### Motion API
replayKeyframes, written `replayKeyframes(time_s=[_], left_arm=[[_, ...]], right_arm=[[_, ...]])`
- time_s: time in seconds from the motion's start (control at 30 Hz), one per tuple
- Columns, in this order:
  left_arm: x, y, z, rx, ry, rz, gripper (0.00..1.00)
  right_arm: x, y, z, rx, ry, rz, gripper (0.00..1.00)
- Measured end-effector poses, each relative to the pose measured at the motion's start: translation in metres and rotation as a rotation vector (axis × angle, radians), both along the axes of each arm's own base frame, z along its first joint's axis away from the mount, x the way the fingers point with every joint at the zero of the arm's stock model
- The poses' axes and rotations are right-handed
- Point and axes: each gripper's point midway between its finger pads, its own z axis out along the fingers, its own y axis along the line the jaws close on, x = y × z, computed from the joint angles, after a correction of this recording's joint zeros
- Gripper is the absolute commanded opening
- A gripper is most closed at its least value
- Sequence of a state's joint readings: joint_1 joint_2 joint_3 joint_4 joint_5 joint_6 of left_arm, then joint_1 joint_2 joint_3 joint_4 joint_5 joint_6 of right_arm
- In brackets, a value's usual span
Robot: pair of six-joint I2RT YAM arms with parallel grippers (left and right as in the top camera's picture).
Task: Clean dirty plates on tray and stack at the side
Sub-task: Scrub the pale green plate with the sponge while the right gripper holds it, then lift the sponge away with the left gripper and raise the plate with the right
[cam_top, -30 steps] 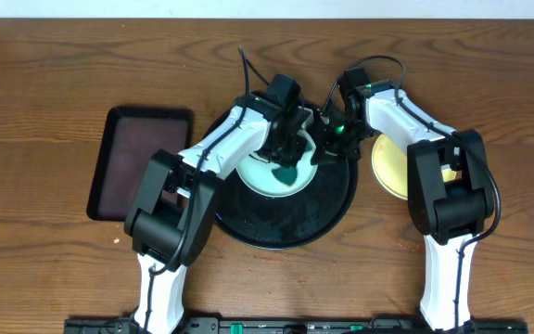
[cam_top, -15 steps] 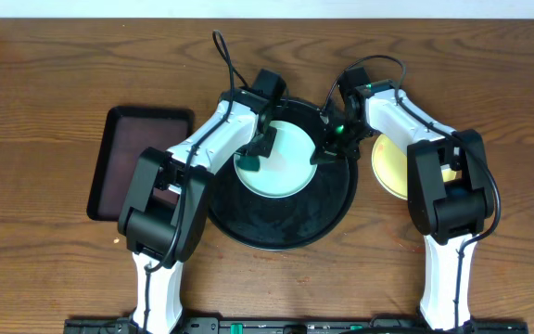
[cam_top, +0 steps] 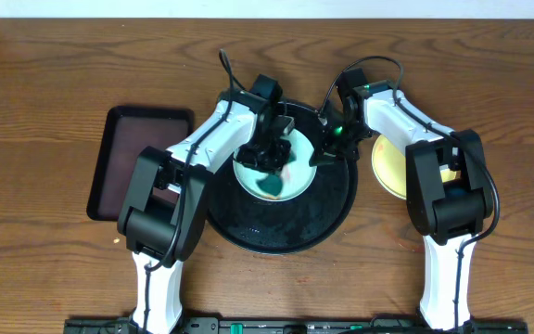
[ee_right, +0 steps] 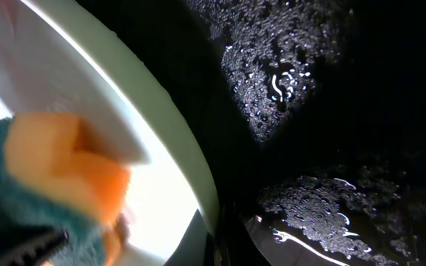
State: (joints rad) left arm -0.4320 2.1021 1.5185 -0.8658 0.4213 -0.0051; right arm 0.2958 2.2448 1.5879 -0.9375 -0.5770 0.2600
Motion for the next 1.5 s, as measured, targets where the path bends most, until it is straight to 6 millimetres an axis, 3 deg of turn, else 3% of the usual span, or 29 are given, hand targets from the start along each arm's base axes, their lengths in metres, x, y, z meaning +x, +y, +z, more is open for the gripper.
replayKeyframes(time_s=[0.13,0.23,0.4,0.63,0.77,0.87,0.97,1.07,1.17,1.3,1.5], left_arm=[[0.014,-0.014,0.005,-0.086,-0.055,-0.009,0.07],[0.029,-0.013,0.007,-0.106,-0.097,0.015,0.08],[0.058,0.025,0.017,-0.025,-0.126,0.136,0.07],[0.094,0.095,0.069,0.039,-0.132,0.32,0.08],[0.083,0.116,0.073,0.063,-0.062,0.368,0.07],[0.076,0.117,0.072,0.07,-0.031,0.367,0.07],[0.072,0.114,0.072,0.071,-0.018,0.36,0.07],[0.07,0.112,0.071,0.069,-0.012,0.356,0.07],[0.069,0.112,0.07,0.066,-0.007,0.356,0.08],[0.069,0.112,0.07,0.066,-0.007,0.356,0.08],[0.069,0.111,0.07,0.063,-0.005,0.356,0.07]], right_arm=[[0.0,0.0,0.0,0.0,0.001,0.0,0.01],[0.0,0.0,0.0,0.0,0.001,-0.001,0.01],[0.0,0.0,0.0,0.0,0.002,-0.003,0.01],[0.0,0.0,0.0,0.004,-0.001,0.004,0.01],[0.0,-0.001,0.001,-0.006,-0.016,0.014,0.01],[0.0,-0.006,0.003,-0.054,-0.043,0.027,0.01],[0.002,-0.025,0.01,-0.17,-0.099,0.03,0.01],[0.013,-0.042,0.032,-0.27,-0.202,0.023,0.01],[0.024,-0.053,0.069,-0.367,-0.346,0.016,0.01],[0.026,-0.052,0.117,-0.455,-0.515,0.023,0.01],[0.023,-0.059,0.165,-0.599,-0.687,0.022,0.01]])
